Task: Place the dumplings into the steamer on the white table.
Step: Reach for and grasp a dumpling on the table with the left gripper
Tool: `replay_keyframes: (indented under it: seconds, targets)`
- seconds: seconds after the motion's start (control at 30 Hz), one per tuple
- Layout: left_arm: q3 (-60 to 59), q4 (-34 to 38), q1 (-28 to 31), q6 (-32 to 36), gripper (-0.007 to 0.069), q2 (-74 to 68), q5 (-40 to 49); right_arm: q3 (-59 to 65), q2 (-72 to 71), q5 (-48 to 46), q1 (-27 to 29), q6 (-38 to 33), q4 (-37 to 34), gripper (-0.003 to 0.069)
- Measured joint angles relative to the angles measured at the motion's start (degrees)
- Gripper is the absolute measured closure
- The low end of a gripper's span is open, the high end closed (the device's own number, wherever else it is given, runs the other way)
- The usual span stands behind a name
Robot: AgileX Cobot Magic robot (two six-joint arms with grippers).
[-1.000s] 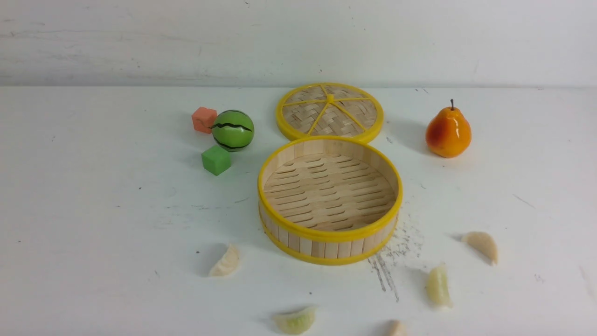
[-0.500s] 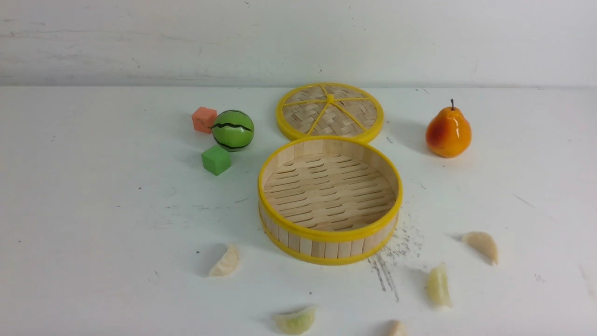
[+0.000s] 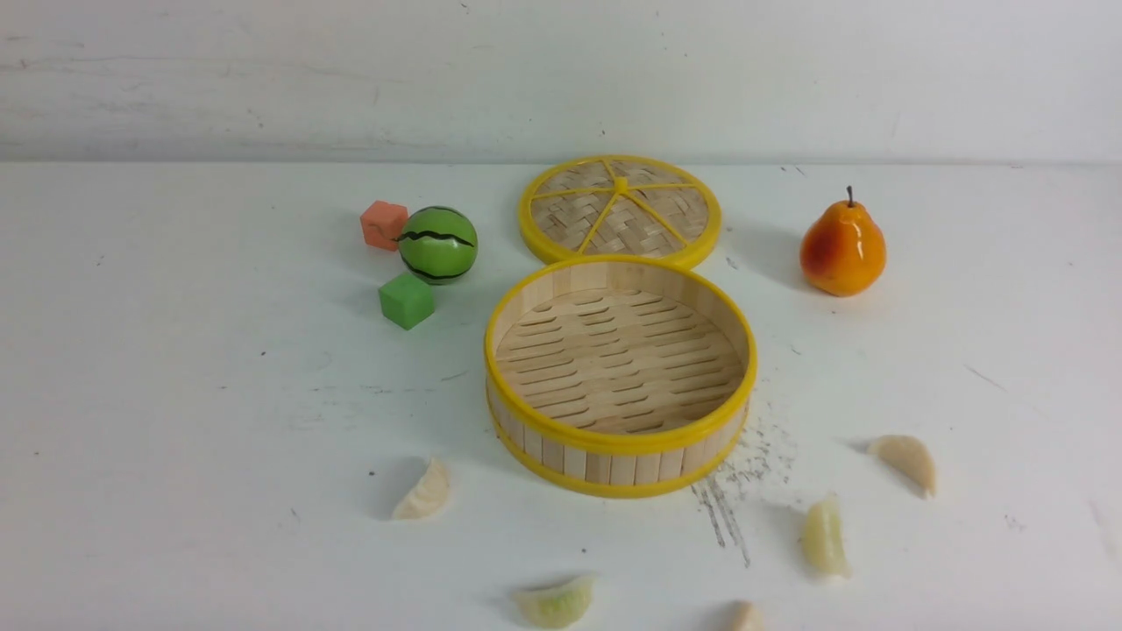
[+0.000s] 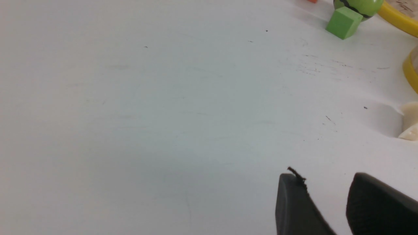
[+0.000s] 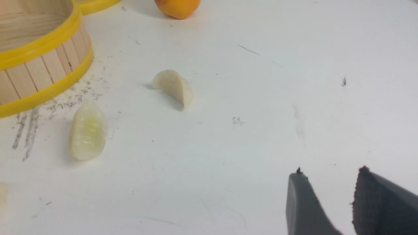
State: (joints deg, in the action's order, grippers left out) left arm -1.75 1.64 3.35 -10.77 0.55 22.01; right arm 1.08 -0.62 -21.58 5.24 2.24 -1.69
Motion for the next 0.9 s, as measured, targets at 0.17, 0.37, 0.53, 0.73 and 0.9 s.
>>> replay_keyframes:
  seconds: [0.17, 0.37, 0.53, 0.73, 0.9]
  targets:
    - [0.0, 0.0, 0.0, 0.0, 0.0388, 0.0, 0.0, 0.0, 0.0, 0.0, 0.0, 0.0, -3.1, 0.0419]
    - [0.0, 0.0, 0.0, 0.0, 0.0388, 0.0, 0.0, 0.0, 0.0, 0.0, 0.0, 0.0, -4.5, 0.0419]
    - [0.0, 0.0, 0.0, 0.0, 0.0387, 0.0, -0.1, 0.0, 0.0, 0.0, 0.0, 0.0, -5.2, 0.0419]
    - [0.0, -2.2, 0.0, 0.0, 0.0387, 0.0, -4.1, 0.0, 0.0, -0.3, 0.0, 0.0, -12.8, 0.0419]
    - [0.0, 2.1, 0.0, 0.0, 0.0387, 0.0, -8.1, 0.0, 0.0, -1.0, 0.0, 0.0, -21.9, 0.0419]
